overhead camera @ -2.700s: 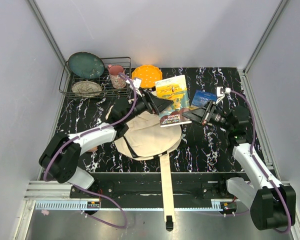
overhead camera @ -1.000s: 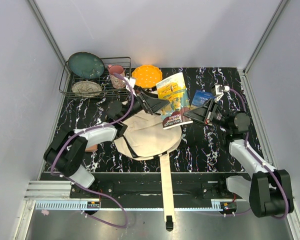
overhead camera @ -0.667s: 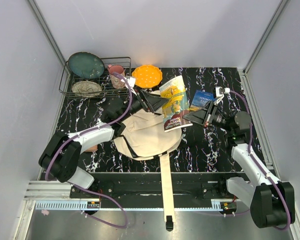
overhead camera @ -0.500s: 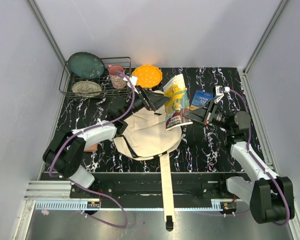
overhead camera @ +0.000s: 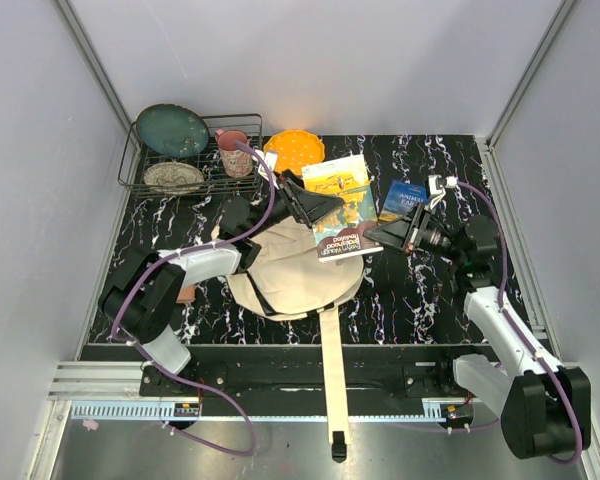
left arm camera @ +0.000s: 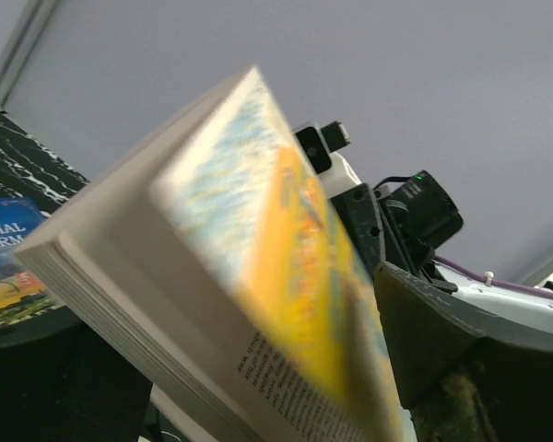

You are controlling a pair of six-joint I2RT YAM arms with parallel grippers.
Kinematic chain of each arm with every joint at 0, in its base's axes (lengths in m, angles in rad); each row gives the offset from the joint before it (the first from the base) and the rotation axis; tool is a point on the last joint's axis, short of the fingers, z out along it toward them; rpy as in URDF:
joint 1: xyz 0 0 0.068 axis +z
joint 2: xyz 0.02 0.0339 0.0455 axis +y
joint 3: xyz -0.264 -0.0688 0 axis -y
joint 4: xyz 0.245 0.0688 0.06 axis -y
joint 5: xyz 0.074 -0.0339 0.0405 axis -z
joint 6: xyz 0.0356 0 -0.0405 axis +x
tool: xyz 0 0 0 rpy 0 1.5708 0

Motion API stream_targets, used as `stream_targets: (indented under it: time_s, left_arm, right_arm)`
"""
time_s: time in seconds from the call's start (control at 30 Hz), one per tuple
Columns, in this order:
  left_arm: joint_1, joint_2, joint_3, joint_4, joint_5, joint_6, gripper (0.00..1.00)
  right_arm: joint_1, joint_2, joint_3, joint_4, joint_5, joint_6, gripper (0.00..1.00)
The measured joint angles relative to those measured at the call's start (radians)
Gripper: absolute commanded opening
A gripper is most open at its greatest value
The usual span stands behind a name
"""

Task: Pack the student bag
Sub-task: Pick up the book from the center of the board.

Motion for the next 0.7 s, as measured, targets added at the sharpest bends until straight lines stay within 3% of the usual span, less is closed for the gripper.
stream_targets:
  time_s: [0.03, 0.07, 0.13, 0.17, 0.23, 0.37, 0.47, 0.5, 0.7]
  left_arm:
    - [-0.001, 0.000, 0.000, 0.011, 0.006, -0.005, 0.76]
    - [-0.001, 0.000, 0.000, 0.018, 0.012, -0.011, 0.57]
    - [-0.001, 0.000, 0.000, 0.021, 0.019, -0.014, 0.39]
    - [0.000, 0.000, 0.000, 0.022, 0.021, -0.021, 0.22]
    - [-0.001, -0.001, 0.000, 0.015, 0.023, -0.020, 0.04]
    - [-0.002, -0.005, 0.000, -0.030, 0.022, -0.033, 0.00]
    - [-0.002, -0.019, 0.000, -0.078, 0.013, -0.030, 0.00]
    - [-0.003, -0.026, 0.000, -0.103, 0.003, -0.029, 0.00]
    - [-0.021, -0.089, -0.037, -0.156, -0.094, -0.018, 0.00]
  right_arm:
    - [0.001, -0.009, 0.010, -0.061, 0.011, -0.039, 0.00]
    - [0.002, -0.015, 0.020, -0.119, 0.021, -0.077, 0.00]
    - [0.003, -0.021, 0.043, -0.234, 0.046, -0.151, 0.00]
    - [0.003, -0.021, 0.050, -0.273, 0.053, -0.177, 0.00]
    - [0.005, -0.021, 0.055, -0.338, 0.072, -0.235, 0.00]
    - [0.007, -0.013, 0.056, -0.385, 0.091, -0.310, 0.09]
    - [0.007, -0.007, 0.060, -0.407, 0.096, -0.332, 0.33]
    - [0.008, -0.007, 0.061, -0.410, 0.098, -0.337, 0.59]
    - [0.011, -0.046, 0.066, -0.475, 0.206, -0.354, 0.86]
